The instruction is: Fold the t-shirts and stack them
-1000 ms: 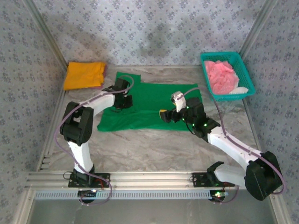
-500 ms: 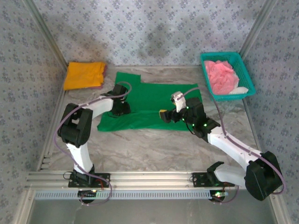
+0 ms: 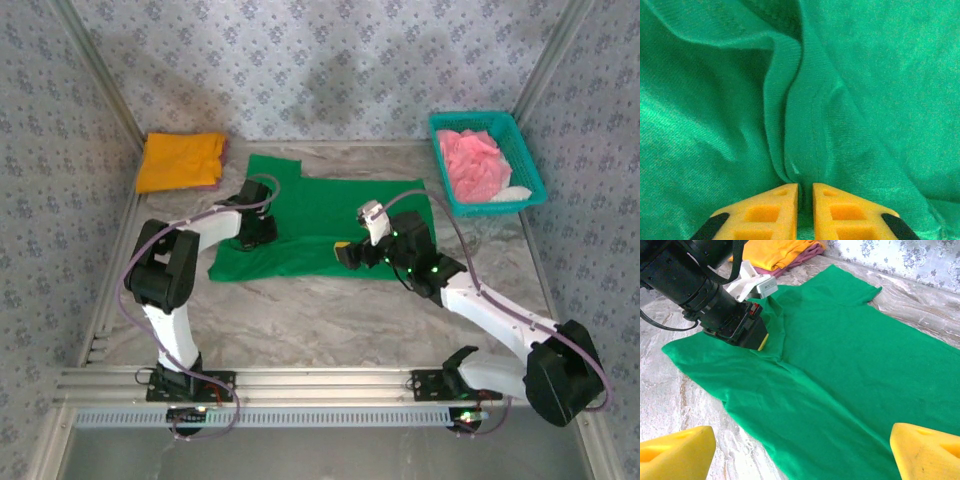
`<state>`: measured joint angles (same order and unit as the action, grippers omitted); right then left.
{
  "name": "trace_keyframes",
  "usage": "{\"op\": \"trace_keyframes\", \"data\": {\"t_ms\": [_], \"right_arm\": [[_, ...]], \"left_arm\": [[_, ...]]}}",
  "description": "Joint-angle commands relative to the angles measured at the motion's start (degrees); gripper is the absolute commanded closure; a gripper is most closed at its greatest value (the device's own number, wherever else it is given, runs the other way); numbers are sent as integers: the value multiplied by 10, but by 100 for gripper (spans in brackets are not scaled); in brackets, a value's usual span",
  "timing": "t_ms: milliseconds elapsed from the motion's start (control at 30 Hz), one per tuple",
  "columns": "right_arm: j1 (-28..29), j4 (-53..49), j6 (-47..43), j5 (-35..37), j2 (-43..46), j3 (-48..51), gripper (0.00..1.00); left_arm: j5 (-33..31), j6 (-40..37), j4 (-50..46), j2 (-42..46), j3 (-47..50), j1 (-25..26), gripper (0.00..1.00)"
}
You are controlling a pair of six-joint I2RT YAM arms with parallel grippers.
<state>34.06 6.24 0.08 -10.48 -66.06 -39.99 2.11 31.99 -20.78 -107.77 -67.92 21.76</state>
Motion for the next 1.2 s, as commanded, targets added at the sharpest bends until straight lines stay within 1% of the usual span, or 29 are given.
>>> {"op": "trace_keyframes", "data": {"t_ms": [0, 100, 300, 500, 633, 667, 700, 767, 867, 900, 967, 1067, 1100, 1133, 1167], "right_arm": [[6, -1, -13, 0, 1, -8, 7], [7, 0, -13, 0, 1, -9, 7], [7, 2, -14, 2, -2, -11, 7], [7, 3, -15, 11, -3, -10, 7], [7, 7, -15, 16, -4, -6, 7], [7, 8, -14, 17, -4, -7, 7], [7, 9, -13, 18, -4, -7, 7], [7, 9, -12, 21, -4, -7, 7], [4, 5, -4, 42, 1, -8, 7], [0, 5, 3, 54, 3, -8, 7], [-16, 5, 24, 68, 9, -7, 6], [-54, 12, 70, 70, 17, -2, 4], [-68, 15, 87, 68, 18, 0, 3], [-86, 18, 106, 63, 18, 1, 3], [-105, 22, 125, 51, 15, 3, 2]], "left_arm": [[4, -5, -4, -6, -21, 3, 96], [0, -9, -13, -5, -28, 5, 100], [-13, -16, -30, -8, -55, 9, 100], [-21, -28, -45, -31, -95, 12, 100], [-32, -42, -62, -61, -145, 12, 100], [-36, -46, -69, -70, -160, 12, 99], [-40, -51, -77, -80, -176, 12, 93], [-50, -57, -85, -93, -201, 12, 92], [-70, -66, -93, -93, -228, 13, 65], [-75, -69, -89, -83, -230, 14, 61], [-82, -72, -69, -51, -217, 15, 51], [-89, -73, -18, 30, -169, 19, 48], [-94, -72, 1, 64, -144, 19, 43], [-100, -70, 16, 91, -121, 20, 41], [-107, -67, 26, 120, -96, 19, 34]]}}
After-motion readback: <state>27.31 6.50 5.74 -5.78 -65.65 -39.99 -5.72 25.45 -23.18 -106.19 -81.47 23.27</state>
